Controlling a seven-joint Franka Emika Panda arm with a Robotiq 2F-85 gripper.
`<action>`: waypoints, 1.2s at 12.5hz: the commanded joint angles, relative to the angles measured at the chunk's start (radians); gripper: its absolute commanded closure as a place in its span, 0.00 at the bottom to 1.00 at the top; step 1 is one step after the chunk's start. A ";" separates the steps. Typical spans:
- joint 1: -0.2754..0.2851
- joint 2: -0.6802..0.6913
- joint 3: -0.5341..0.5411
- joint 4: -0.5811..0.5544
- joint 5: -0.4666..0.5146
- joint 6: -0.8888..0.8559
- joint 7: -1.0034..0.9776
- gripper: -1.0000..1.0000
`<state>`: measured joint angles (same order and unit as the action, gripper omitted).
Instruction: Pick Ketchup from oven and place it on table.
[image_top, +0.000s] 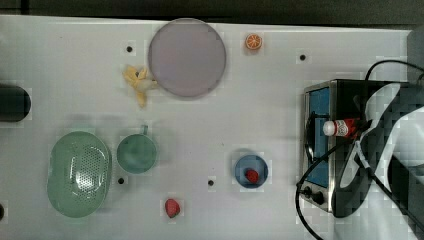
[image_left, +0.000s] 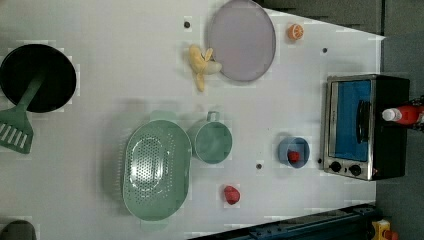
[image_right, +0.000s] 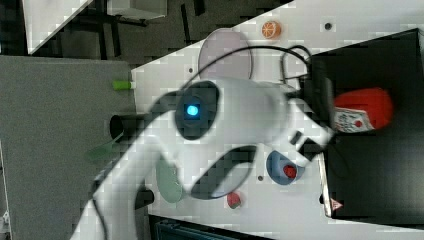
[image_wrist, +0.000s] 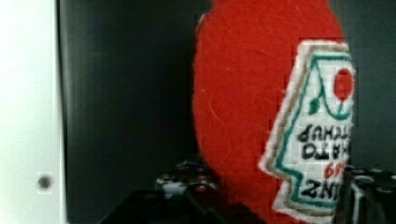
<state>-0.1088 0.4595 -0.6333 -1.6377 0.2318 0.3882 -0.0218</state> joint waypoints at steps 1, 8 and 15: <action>0.078 -0.135 -0.003 0.155 -0.017 -0.156 0.023 0.37; 0.251 -0.252 0.188 0.201 -0.027 -0.315 0.023 0.37; 0.347 -0.252 0.323 -0.005 -0.160 -0.299 0.025 0.37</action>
<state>0.2605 0.1870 -0.3086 -1.6133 0.0835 0.0969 -0.0219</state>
